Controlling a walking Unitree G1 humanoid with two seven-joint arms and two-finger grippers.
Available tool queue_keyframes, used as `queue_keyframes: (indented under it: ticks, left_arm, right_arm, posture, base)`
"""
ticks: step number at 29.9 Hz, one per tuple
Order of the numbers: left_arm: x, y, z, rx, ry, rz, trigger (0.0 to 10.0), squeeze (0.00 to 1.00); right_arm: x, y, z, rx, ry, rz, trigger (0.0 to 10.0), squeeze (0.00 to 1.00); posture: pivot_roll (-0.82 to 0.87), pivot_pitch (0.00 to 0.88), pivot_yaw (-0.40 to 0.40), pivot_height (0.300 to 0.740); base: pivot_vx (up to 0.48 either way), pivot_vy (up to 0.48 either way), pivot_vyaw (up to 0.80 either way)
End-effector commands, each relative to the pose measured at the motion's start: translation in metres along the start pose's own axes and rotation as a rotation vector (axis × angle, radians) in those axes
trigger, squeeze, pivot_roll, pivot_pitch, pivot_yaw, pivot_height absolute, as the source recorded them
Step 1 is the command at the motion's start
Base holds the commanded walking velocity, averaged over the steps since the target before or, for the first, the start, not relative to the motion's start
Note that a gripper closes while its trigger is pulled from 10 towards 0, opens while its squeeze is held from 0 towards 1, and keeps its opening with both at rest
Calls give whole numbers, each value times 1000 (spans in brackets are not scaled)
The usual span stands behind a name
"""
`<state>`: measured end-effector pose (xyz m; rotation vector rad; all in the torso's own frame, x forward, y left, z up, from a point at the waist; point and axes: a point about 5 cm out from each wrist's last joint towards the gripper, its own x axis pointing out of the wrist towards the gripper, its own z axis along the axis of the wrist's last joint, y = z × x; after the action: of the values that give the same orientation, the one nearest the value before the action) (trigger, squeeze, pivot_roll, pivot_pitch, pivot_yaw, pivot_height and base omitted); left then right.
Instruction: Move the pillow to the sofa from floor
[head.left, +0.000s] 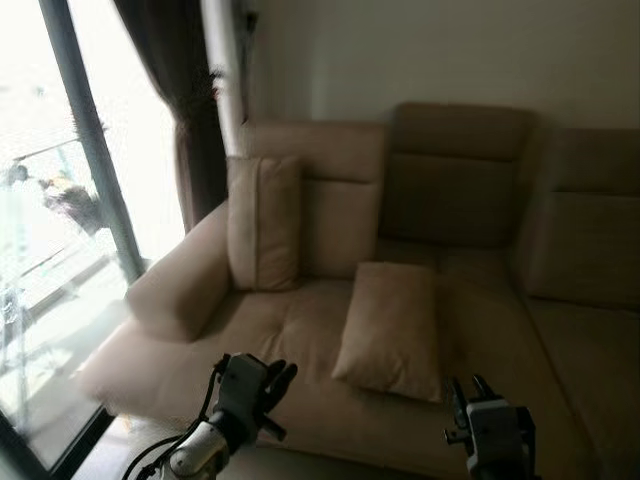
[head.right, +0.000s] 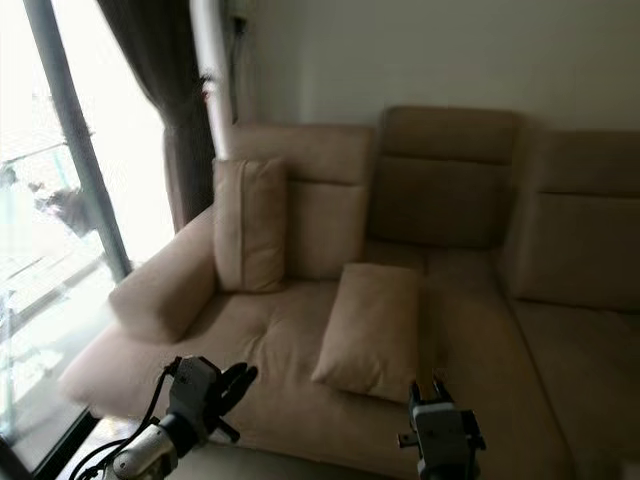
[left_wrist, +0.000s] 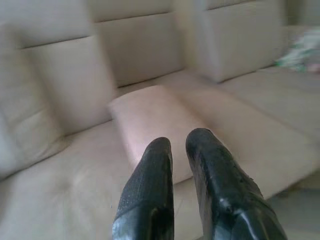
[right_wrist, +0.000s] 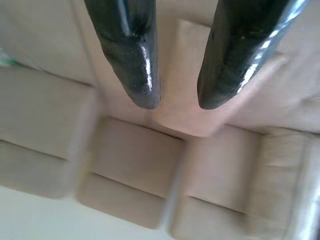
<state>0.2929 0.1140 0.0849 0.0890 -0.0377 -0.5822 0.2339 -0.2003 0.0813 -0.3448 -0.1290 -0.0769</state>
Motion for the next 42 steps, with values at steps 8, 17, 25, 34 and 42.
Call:
queue_keyframes:
  ticks: [8, 17, 25, 34, 42]
  left_arm:
    - [-4, 3, -4, 1, 15, 7, 10000, 0]
    - [-4, 3, -4, 1, 10, 6, 10000, 0]
    - [-4, 3, -3, 19, 8, -6, 10000, 0]
    - [-4, 2, -4, 19, 5, -9, 10000, 0]
    - [-5, 1, -4, 21, 5, -14, 10000, 0]
  right_arm:
    - [1, 4, 1, 11, -6, 11, 10000, 0]
    - [1, 5, 0, 13, -1, 14, 10000, 0]
    - [1, 5, -1, 13, 4, 15, 10000, 0]
    - [0, 5, -1, 9, 7, 18, 10000, 0]
    - [0, 5, -1, 5, 8, 22, 10000, 0]
  posture:
    - [90, 0, 33, 740]
    - [89, 0, 34, 740]
    - [88, 0, 36, 740]
    - [89, 0, 35, 740]
    - [87, 0, 35, 740]
  base:
    - [0, 0, 0]
    - [0, 0, 0]
    - [0, 0, 0]
    - [0, -348, 0]
    - [0, -354, 0]
